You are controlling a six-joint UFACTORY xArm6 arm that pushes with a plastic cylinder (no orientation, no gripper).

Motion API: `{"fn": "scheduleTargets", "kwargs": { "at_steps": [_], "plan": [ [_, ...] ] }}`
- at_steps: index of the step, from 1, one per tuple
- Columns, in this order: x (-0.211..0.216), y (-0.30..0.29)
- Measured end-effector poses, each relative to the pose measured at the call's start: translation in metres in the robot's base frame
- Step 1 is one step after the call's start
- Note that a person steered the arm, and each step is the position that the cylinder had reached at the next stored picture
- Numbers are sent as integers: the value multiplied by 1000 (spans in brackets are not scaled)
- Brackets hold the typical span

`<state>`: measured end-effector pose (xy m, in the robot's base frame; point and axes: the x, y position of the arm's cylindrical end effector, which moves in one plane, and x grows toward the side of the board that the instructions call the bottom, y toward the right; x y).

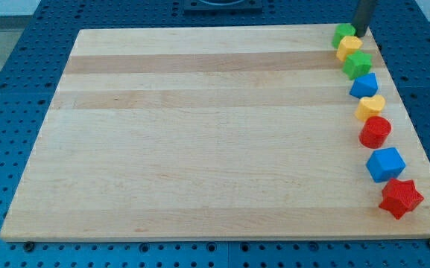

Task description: Slide the green star below the green circle

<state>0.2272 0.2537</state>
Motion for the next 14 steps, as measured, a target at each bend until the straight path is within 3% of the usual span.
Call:
{"fn": "scheduleTargets", "kwargs": {
  "at_steps": [2, 5, 8, 14],
  "plan": [
    [18, -45],
    [17, 9],
    [109, 36],
    [98, -59]
  ]
}}
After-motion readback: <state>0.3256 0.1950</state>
